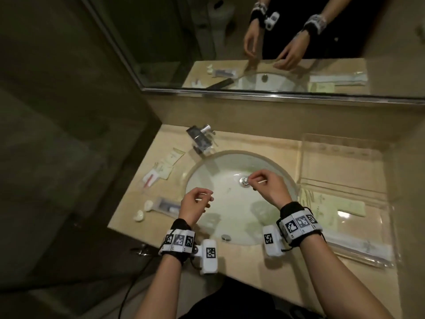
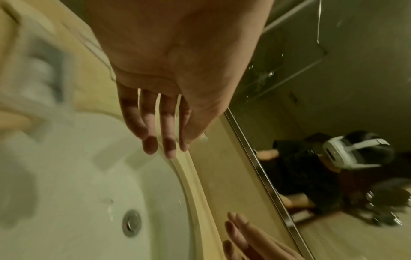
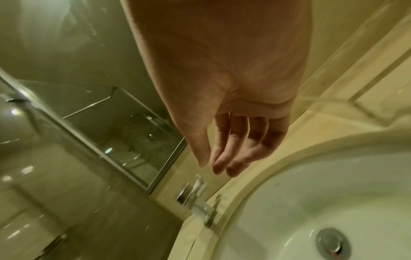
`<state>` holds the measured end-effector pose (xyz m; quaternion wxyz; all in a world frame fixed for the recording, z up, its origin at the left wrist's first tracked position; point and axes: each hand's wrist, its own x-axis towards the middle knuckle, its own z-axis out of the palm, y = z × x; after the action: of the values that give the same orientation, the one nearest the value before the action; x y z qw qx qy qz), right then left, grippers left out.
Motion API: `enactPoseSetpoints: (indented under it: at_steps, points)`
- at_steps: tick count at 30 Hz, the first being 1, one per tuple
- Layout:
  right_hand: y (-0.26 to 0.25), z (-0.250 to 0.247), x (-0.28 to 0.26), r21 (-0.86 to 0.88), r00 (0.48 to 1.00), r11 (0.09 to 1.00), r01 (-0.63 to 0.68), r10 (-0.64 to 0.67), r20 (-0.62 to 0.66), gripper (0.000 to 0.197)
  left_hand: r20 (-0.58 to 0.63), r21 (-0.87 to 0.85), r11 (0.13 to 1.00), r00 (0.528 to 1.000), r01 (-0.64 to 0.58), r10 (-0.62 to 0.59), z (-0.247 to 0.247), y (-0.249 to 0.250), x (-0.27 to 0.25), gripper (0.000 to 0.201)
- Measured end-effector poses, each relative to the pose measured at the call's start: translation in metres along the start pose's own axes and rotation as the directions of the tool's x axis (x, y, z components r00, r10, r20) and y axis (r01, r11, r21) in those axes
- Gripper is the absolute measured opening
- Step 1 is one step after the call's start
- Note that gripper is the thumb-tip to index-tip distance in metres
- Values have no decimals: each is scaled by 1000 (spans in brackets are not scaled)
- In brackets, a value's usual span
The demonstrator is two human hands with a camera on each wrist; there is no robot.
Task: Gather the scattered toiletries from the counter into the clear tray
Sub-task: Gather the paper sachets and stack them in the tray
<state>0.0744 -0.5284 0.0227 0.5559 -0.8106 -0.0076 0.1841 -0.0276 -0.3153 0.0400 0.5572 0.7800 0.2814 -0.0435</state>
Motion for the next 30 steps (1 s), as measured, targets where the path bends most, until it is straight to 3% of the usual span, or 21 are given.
enactPoseSetpoints:
  at_steps: [5,11,20,30]
  points:
    - [-21,62,2,-55,986,997,50,-41,162,10,-121,-49,993,986,111,-116,-55,-41,-16,14]
    - [-36,123,7,-146,963,987,68,-26,269,11,-202,-95,981,962,168,-184,-104,-77,-13,12]
    - [-54,216,29,-261,953,965,30,52,299,13,-200,-173,952,937,254,-287,-175,-121,34,10]
    - [-79,312,101,-344,970,938,-34,114,217,21,-186,-107,966,950,235,-252,-226,-127,135,25]
